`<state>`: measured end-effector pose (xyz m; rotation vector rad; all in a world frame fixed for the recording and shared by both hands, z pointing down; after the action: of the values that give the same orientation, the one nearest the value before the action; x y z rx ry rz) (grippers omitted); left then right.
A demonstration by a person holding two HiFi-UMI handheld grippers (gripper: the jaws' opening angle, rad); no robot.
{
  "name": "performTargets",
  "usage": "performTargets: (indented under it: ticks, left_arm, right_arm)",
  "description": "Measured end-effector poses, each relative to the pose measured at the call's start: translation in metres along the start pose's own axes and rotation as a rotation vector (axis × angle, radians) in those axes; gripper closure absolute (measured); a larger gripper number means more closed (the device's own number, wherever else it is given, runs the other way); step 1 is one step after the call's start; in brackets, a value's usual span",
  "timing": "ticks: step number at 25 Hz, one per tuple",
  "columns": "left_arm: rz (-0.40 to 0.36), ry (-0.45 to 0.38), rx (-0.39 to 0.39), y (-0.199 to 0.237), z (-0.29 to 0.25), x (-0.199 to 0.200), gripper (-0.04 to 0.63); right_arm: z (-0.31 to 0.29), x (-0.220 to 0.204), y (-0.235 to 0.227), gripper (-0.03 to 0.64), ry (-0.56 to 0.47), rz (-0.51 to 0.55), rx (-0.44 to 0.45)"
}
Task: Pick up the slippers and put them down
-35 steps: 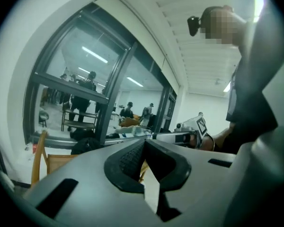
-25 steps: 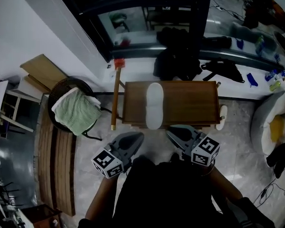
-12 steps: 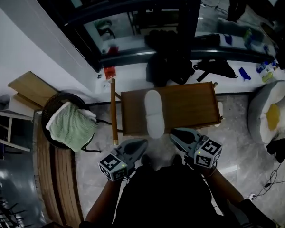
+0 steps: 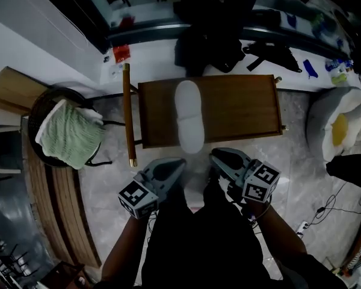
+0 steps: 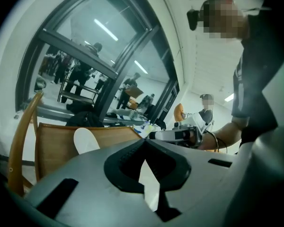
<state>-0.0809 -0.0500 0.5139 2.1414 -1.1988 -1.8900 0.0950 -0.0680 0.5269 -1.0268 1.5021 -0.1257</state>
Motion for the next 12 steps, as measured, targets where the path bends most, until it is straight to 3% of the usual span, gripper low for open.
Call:
performTargets:
  ticks: [4,9,12]
  left_arm:
    - [0.02,0.02,0.023,0.018,-0.008,-0.026,0.592]
    - [0.065,0.046,0.043,0.034,-0.017,-0.052,0.592]
    - [0.071,0.052,0.049,0.04,-0.022,-0.071,0.592]
  right_arm:
    - [-0.011,-0.036,-0.02,0.573,0.036,-0.079,-0.009]
    - [-0.024,-0.077,-0.048,0.517,0.041,-0.177,-0.009]
    - [-0.031,-0.105,-0.066,0.501,0.048,-0.284,-0.001]
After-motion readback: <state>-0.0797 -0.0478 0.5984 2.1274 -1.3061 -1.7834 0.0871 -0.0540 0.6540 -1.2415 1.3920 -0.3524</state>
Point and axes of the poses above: the fingertips, and each gripper's own axes: z backward along the fingers, y to its left, x out of its top, the point moved 6 cm from there along z, backward along the fingers
